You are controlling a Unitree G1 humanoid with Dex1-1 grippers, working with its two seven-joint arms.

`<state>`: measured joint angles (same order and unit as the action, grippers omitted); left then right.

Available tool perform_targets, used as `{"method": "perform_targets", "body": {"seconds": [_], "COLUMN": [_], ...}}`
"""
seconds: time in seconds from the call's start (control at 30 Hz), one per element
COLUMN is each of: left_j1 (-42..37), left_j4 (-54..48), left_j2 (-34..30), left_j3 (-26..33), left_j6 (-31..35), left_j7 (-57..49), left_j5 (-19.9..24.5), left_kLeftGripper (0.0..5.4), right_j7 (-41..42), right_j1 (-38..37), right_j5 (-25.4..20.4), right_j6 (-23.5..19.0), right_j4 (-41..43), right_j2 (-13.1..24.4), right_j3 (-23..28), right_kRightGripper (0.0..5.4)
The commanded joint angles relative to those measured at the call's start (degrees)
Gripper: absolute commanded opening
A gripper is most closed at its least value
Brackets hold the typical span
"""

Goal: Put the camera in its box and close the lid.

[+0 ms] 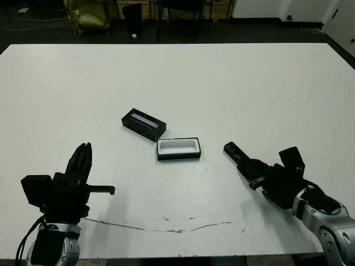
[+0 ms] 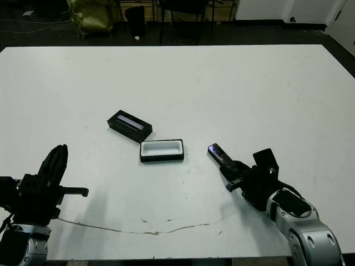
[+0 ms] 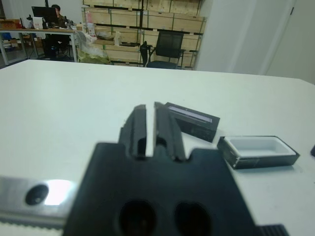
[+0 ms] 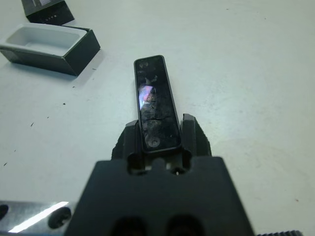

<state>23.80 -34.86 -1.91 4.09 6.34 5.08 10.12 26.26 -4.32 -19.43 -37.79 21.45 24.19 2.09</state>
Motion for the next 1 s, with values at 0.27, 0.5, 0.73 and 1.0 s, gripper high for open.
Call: {"method": "perform_targets", "body": {"seconds": [0.27, 0.5, 0.73, 1.0], "left_j1": [1.44, 1.27, 1.20, 1.41], "left_j4": [1.44, 1.11, 0.15, 0.10], "left_j2": [-0.34, -0.50, 0.02, -0.16], "left_j3": [0.37, -0.39, -1.04, -0.95], "left_j6": [0.31, 0.80, 2.17, 1.85], "left_j7": [0.56, -0.08, -0.56, -0.66], "left_j5": [1.07, -0.47, -0.59, -0.56], "left_kLeftGripper": [0.00, 0.00, 0.00, 0.00], "right_j7": [0.50, 3.20, 16.22, 26.99], "right_j1": [5.51, 20.01, 35.18, 51.29], "right_j5": [0.13, -2.23, -2.32, 3.53], "right_j6": [-5.15, -12.09, -1.81, 6.00], "right_j4": [3.14, 1.65, -12.59, -28.56], "right_j2": [5.32, 10.46, 11.84, 8.91], "right_j3": [1.33, 2.55, -2.01, -11.94], "right_kRightGripper": [0.40, 0.40, 0.40, 0.38]}}
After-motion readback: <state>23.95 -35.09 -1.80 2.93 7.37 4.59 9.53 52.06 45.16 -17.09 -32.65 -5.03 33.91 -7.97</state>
